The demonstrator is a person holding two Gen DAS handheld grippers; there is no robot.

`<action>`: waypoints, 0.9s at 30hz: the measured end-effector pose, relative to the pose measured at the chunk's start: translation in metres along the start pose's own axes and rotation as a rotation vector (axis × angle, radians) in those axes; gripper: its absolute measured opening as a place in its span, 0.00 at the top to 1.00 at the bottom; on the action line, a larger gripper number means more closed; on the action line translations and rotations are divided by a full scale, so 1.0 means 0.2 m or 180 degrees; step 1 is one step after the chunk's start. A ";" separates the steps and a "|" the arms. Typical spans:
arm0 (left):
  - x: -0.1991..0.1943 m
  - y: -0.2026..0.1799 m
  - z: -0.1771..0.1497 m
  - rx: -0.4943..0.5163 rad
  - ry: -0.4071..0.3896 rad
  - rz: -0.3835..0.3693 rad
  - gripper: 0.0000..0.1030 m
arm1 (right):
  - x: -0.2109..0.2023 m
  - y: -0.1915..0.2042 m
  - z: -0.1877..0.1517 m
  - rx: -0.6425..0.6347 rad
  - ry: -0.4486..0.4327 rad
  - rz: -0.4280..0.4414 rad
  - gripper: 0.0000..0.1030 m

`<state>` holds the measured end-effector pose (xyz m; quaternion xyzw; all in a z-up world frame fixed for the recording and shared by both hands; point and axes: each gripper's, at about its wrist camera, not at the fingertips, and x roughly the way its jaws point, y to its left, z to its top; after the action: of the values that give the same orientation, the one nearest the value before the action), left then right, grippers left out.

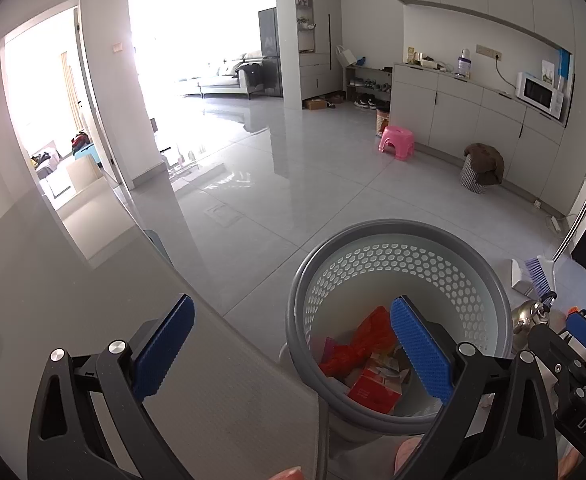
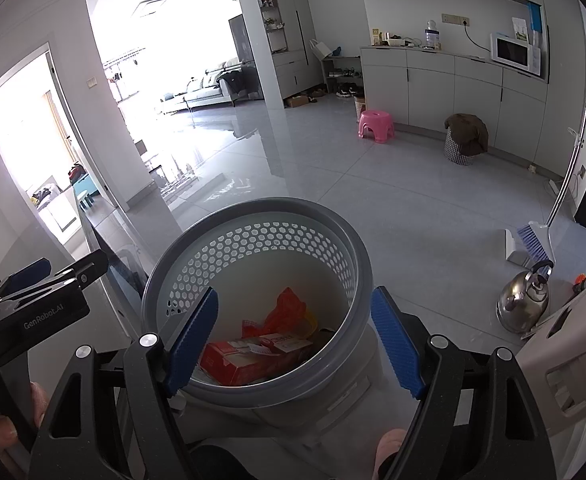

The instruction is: Collect trash

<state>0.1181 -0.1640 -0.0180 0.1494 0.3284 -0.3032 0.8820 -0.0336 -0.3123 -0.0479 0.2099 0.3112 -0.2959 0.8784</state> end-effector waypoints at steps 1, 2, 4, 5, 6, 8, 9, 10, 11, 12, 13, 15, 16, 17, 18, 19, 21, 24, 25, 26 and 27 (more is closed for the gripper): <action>0.00 0.00 0.00 -0.0001 -0.0001 -0.0001 0.06 | 0.00 0.00 0.00 0.0000 -0.0002 -0.0003 0.27; 0.00 0.00 0.00 -0.0002 -0.0001 -0.0002 0.06 | 0.00 0.00 0.00 0.0004 0.0000 0.0001 0.27; 0.00 0.00 0.00 -0.0003 -0.0002 0.0003 0.06 | 0.00 0.00 0.00 0.0005 -0.0002 0.0002 0.27; 0.00 0.00 0.00 -0.0001 -0.0002 -0.0001 0.06 | 0.00 0.00 0.00 0.0003 -0.0003 0.0001 0.27; 0.00 0.00 0.00 0.0000 -0.0002 -0.0001 0.06 | 0.00 0.00 0.00 0.0004 -0.0002 0.0001 0.27; 0.00 0.00 0.00 0.0002 -0.0001 0.0002 0.06 | 0.00 0.00 0.00 0.0005 -0.0001 0.0005 0.27; 0.00 0.00 0.00 0.0007 -0.0004 0.0004 0.06 | 0.00 0.01 0.00 0.0006 -0.0003 0.0007 0.27; 0.00 0.00 0.00 0.0006 -0.0006 0.0002 0.06 | 0.00 0.01 0.00 0.0005 -0.0006 0.0006 0.27; 0.00 0.00 0.00 0.0008 -0.0008 0.0005 0.06 | 0.00 0.01 0.00 0.0003 -0.0010 0.0003 0.27; 0.00 0.00 0.01 0.0013 -0.0010 0.0006 0.06 | 0.00 0.01 -0.01 0.0004 -0.0012 0.0004 0.27; 0.00 0.00 0.01 0.0015 -0.0012 0.0003 0.06 | 0.00 0.02 -0.01 0.0004 -0.0017 0.0008 0.27; 0.00 0.00 0.01 0.0015 -0.0017 -0.0001 0.06 | -0.01 0.03 -0.01 0.0003 -0.0035 0.0016 0.27; 0.00 0.00 0.01 0.0017 -0.0017 0.0001 0.06 | -0.01 0.03 -0.02 0.0000 -0.0046 0.0017 0.27; 0.00 0.00 0.01 0.0020 -0.0022 0.0001 0.06 | -0.01 0.04 -0.02 -0.0002 -0.0048 0.0018 0.27; 0.00 0.00 0.01 0.0021 -0.0024 0.0001 0.06 | -0.01 0.04 -0.02 -0.0003 -0.0049 0.0020 0.27; 0.00 0.00 0.01 0.0025 -0.0027 0.0002 0.06 | -0.01 0.04 -0.02 -0.0004 -0.0051 0.0021 0.27; 0.00 0.00 0.01 0.0026 -0.0027 0.0005 0.06 | -0.01 0.04 -0.02 -0.0005 -0.0049 0.0023 0.27; 0.00 0.00 0.01 0.0025 -0.0029 0.0002 0.06 | -0.02 0.04 -0.02 -0.0008 -0.0058 0.0022 0.27; 0.00 0.00 0.01 0.0025 -0.0033 -0.0002 0.06 | -0.02 0.04 -0.02 -0.0013 -0.0062 0.0020 0.27; 0.00 0.00 0.01 0.0026 -0.0033 -0.0001 0.06 | -0.02 0.04 -0.02 -0.0014 -0.0065 0.0020 0.27; 0.00 0.00 0.01 0.0026 -0.0034 0.0000 0.06 | -0.02 0.04 -0.02 -0.0016 -0.0067 0.0020 0.27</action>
<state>0.1187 -0.1652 -0.0166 0.1513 0.3224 -0.3054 0.8831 -0.0317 -0.3024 -0.0464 0.2055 0.3021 -0.2946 0.8830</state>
